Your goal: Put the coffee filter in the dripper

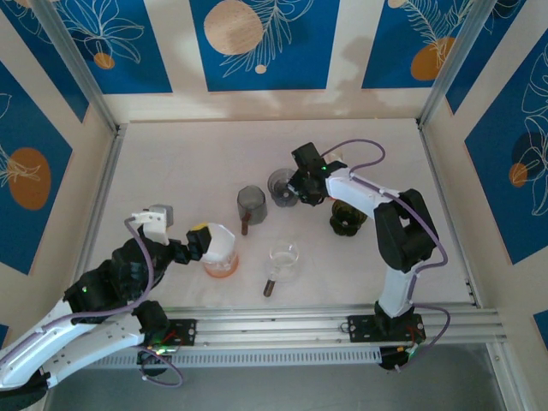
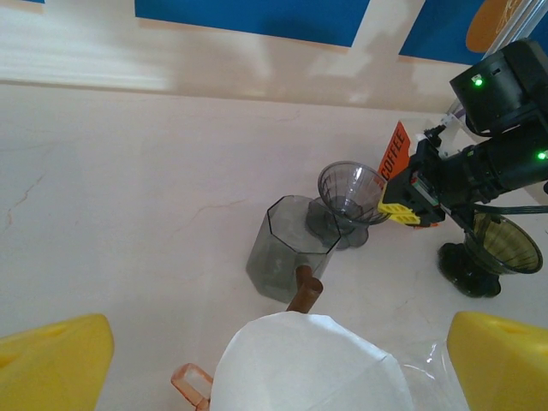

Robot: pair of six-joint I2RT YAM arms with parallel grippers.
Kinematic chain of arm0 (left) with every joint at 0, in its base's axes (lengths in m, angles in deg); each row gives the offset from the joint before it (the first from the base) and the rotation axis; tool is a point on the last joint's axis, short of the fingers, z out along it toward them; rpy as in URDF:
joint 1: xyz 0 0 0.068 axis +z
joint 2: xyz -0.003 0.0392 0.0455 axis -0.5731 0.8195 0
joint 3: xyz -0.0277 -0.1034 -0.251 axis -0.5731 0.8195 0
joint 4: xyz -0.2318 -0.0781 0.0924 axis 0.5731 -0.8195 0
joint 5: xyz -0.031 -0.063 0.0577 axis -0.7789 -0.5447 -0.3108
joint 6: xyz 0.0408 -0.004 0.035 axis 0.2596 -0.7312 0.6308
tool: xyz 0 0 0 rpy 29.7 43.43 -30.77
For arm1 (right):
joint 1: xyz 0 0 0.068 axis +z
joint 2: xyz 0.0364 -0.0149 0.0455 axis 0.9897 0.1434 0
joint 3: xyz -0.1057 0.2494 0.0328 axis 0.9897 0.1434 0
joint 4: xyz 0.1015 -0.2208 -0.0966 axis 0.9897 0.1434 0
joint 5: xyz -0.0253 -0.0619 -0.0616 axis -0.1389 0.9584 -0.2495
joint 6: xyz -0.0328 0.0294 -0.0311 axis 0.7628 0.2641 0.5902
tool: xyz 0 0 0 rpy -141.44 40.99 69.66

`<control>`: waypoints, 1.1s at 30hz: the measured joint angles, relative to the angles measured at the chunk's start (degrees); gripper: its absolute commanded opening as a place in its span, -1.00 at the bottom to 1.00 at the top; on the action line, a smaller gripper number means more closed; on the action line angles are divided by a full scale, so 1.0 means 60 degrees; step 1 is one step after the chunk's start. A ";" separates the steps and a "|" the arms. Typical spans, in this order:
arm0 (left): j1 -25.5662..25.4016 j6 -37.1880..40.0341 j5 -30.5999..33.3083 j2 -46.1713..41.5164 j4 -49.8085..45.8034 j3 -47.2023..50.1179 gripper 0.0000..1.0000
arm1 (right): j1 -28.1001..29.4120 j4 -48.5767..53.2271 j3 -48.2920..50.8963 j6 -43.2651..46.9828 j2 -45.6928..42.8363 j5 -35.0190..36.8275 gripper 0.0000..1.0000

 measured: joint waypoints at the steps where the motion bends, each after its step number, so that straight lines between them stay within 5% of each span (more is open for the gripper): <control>1: 0.0000 0.0000 -0.0004 0.0000 -0.0015 0.0000 0.99 | 0.0000 0.0025 0.0044 0.0073 -0.0073 0.0000 -0.95; 19: 0.0000 0.0004 -0.0004 0.0000 -0.0113 0.0000 0.99 | 0.0226 0.2357 0.1490 0.2481 -0.5770 -0.1151 -1.00; 33: 0.0000 0.0000 -0.0007 0.0000 -0.0106 -0.0004 0.99 | 0.1665 0.5351 0.1260 0.2932 -0.6040 -0.2794 -1.00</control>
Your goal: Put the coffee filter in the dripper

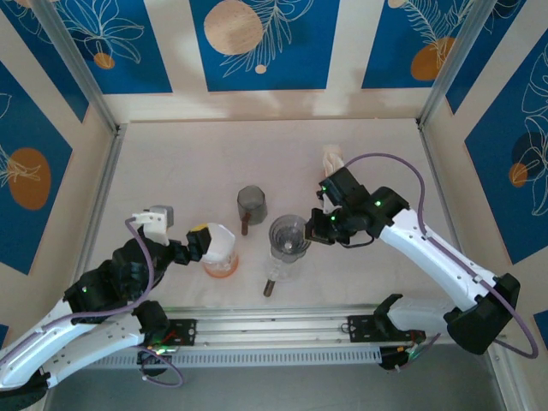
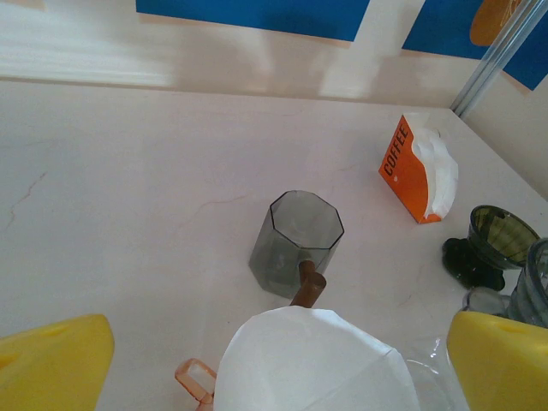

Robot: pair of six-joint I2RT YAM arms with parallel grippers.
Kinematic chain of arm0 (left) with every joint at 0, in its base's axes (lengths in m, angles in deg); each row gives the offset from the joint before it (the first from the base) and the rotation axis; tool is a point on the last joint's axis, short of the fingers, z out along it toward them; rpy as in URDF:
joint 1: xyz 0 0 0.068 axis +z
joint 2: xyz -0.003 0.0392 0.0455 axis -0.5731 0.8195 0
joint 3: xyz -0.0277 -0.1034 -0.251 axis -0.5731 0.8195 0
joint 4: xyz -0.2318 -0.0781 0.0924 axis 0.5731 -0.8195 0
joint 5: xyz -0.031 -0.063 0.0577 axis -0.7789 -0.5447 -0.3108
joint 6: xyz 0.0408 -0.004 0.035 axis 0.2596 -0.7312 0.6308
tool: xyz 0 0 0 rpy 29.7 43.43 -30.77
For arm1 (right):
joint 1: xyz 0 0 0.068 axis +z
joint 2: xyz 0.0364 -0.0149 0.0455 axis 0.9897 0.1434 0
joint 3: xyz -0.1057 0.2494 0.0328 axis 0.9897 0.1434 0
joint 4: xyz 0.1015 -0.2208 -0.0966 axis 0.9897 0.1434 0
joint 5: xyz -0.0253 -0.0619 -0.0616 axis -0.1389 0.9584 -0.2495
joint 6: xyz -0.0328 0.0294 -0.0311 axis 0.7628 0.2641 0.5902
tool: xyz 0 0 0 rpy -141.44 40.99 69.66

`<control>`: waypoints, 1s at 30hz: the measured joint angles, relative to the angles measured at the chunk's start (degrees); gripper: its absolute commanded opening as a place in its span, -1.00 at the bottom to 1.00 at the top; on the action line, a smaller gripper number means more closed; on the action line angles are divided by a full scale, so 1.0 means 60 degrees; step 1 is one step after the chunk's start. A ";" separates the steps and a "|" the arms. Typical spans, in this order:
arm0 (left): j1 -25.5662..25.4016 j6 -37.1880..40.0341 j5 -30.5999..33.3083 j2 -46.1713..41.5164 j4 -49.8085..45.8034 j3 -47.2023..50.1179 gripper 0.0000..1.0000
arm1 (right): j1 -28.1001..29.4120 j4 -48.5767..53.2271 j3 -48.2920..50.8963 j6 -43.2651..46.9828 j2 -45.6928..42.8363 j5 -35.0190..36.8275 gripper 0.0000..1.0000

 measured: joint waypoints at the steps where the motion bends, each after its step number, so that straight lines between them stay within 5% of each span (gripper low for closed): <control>1: 0.0000 0.0000 0.0000 0.0000 -0.0004 0.0004 0.99 | 0.0040 0.0084 -0.0058 0.0004 0.0055 0.0000 -1.00; 30: 0.0000 0.0000 0.0000 -0.0124 0.0007 0.0146 0.99 | 0.0415 0.0146 -0.0200 0.0000 0.0885 0.0117 -1.00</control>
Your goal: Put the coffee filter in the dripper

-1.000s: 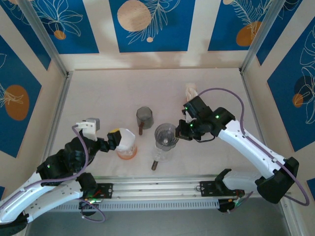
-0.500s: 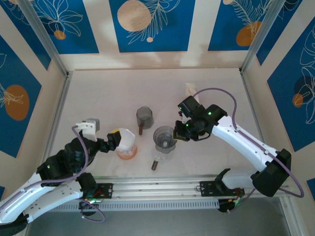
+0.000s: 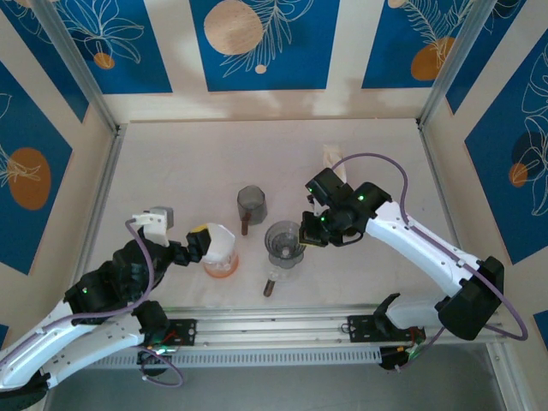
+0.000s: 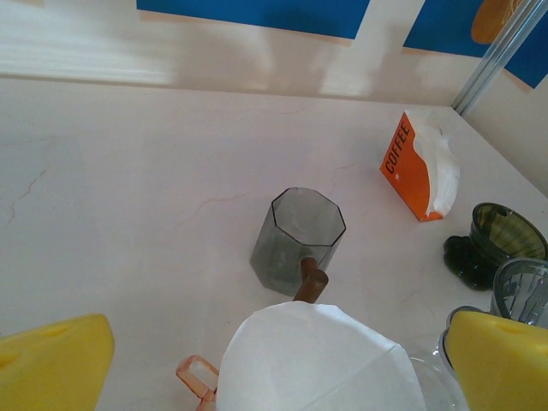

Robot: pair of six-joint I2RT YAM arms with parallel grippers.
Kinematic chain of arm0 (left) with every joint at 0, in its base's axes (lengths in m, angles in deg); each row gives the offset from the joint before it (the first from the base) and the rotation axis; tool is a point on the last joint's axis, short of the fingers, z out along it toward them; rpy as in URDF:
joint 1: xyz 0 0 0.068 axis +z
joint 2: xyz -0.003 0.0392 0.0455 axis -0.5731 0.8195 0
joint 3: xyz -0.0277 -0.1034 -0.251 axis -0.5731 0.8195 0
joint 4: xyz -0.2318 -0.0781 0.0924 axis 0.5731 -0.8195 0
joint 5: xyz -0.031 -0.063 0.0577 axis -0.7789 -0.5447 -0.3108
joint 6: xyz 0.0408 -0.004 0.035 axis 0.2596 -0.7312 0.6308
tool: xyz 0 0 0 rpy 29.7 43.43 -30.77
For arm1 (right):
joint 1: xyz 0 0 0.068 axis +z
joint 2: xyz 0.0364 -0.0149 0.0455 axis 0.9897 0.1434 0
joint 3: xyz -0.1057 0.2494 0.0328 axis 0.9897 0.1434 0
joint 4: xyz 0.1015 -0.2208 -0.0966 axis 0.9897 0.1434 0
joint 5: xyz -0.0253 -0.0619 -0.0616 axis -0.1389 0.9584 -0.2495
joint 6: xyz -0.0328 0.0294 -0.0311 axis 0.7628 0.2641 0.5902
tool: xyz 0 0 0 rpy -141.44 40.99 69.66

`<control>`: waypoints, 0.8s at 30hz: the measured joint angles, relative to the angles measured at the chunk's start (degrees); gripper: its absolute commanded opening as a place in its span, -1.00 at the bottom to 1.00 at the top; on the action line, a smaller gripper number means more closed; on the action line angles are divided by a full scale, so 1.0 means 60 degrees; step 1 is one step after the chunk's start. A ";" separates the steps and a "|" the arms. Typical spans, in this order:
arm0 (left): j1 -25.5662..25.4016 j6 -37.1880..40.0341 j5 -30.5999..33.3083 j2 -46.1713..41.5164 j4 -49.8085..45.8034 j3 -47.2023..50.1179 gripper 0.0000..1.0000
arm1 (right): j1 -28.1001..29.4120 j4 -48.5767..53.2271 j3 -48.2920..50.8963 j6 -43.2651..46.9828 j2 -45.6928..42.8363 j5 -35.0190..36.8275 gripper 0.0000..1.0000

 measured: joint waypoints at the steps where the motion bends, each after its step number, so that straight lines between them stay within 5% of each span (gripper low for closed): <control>1: 0.0000 0.0000 0.0000 0.0000 0.0000 0.0000 0.99 | 0.0015 0.0000 0.0000 0.0000 0.0000 0.0000 -0.98; 15: 0.0000 0.0000 0.0000 0.0004 0.0000 0.0000 0.99 | 0.0080 -0.0120 0.0018 -0.0182 -0.0073 0.0084 -0.11; 24: 0.0000 0.0033 0.0000 0.0004 0.0036 0.0000 0.99 | 0.0058 -0.0182 0.0146 -0.0244 -0.0976 0.0758 0.00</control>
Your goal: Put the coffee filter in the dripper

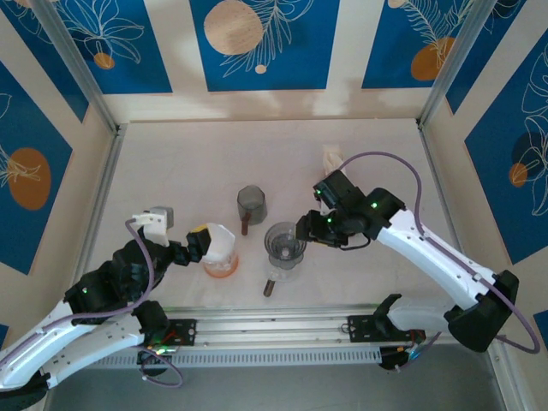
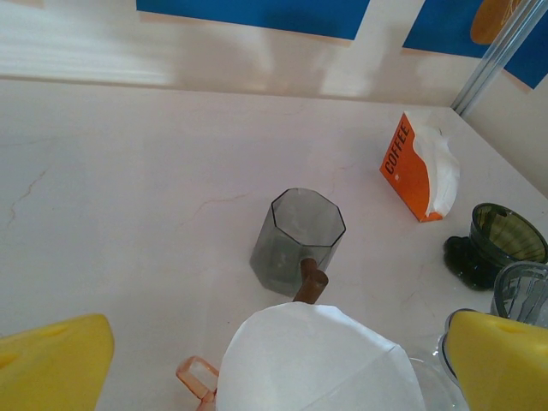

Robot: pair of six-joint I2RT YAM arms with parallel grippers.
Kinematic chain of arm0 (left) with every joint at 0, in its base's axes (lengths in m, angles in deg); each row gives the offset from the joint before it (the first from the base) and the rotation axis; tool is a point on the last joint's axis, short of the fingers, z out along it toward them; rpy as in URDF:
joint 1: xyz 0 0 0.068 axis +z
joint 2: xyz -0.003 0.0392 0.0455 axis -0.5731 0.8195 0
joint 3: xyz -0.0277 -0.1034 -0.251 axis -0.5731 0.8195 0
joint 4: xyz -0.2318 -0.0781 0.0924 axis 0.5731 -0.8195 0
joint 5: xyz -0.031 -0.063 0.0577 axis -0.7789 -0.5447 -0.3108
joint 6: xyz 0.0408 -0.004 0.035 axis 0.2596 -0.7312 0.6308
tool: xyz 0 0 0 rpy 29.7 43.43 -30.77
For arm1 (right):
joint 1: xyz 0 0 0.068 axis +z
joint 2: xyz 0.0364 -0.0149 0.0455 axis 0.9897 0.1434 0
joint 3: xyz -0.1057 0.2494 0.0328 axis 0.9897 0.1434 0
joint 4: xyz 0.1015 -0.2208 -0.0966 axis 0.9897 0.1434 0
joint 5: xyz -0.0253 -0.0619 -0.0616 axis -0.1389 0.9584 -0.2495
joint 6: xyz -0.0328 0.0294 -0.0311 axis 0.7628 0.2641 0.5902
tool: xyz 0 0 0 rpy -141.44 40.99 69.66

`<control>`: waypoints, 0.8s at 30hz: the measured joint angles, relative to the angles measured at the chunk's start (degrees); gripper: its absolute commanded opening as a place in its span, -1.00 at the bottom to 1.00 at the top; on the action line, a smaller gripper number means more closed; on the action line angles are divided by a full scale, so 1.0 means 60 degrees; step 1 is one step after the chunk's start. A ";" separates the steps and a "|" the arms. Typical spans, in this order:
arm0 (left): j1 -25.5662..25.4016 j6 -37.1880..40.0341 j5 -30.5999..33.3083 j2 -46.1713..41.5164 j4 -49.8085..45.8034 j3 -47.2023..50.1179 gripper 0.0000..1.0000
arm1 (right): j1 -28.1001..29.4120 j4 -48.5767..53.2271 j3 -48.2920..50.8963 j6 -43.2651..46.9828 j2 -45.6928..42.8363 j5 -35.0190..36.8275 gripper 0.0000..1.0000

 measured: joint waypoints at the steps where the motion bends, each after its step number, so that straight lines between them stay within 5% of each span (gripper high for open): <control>1: 0.0000 0.0004 0.0000 0.0000 0.0025 0.0000 0.99 | -0.0007 0.0000 0.0000 0.0004 -0.0076 0.0124 -0.01; 14: 0.0000 0.0244 -0.0120 -0.0004 0.0455 -0.0004 0.99 | -0.1151 -0.0922 0.0000 0.1362 -0.0947 0.2834 0.03; 24: 0.0000 0.0255 -0.0266 0.0098 0.0641 -0.0004 0.99 | -0.3271 -0.2007 -0.0503 0.2980 0.1592 0.3366 -0.07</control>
